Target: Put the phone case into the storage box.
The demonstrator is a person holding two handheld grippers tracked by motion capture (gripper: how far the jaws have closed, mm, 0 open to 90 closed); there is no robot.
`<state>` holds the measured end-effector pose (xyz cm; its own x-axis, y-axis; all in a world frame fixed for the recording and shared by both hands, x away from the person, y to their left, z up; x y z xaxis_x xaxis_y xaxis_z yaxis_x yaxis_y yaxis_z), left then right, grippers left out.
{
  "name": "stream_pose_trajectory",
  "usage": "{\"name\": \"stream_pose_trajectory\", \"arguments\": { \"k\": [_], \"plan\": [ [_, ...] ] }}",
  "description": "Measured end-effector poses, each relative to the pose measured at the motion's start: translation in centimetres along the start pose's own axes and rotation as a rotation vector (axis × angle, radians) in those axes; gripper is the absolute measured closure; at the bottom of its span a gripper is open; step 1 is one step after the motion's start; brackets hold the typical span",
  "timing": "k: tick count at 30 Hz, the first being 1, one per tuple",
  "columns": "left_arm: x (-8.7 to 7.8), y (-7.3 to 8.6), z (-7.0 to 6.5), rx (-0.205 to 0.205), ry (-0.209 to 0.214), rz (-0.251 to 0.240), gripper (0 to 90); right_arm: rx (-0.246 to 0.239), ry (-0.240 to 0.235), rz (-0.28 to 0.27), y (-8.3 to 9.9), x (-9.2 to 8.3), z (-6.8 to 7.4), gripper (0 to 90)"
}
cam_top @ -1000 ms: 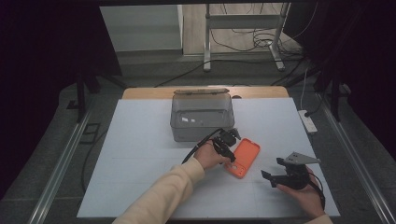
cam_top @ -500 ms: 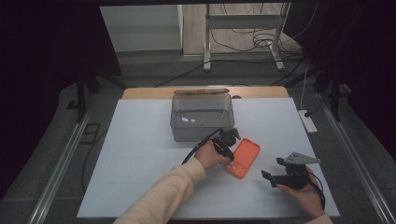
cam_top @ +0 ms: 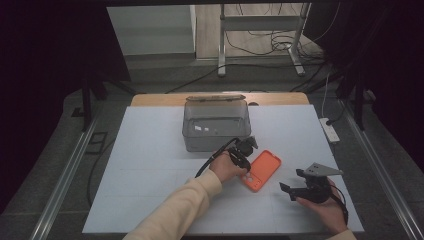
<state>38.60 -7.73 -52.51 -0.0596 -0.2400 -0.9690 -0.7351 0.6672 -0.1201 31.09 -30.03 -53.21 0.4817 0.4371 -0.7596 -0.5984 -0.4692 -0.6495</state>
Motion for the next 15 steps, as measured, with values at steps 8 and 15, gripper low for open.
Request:
{"name": "stream_pose_trajectory", "arguments": {
  "k": [8,15],
  "plan": [
    [-0.42,-0.08,-0.05,-0.01,-0.009,-0.03,86.5,0.001,0.001,-0.003,-0.01,-0.06,0.0,14.9],
    [-0.92,-0.06,0.18,-0.009,-0.001,-0.051,86.7,0.003,0.003,-0.003,-0.01,-0.1,-0.04,14.9]
  ]
}}
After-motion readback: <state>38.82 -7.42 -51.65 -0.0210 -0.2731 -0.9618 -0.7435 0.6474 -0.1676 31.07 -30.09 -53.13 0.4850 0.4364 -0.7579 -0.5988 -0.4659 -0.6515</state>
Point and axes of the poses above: each handheld gripper's, and its own axes: x roughly forward along the jaws, y roughly out of its underside, z roughly to its left, the point moved 3 cm from there along x, roughly forward along the jaws, and after that the axes turned 11 degrees about z, right-handed, at the moved point
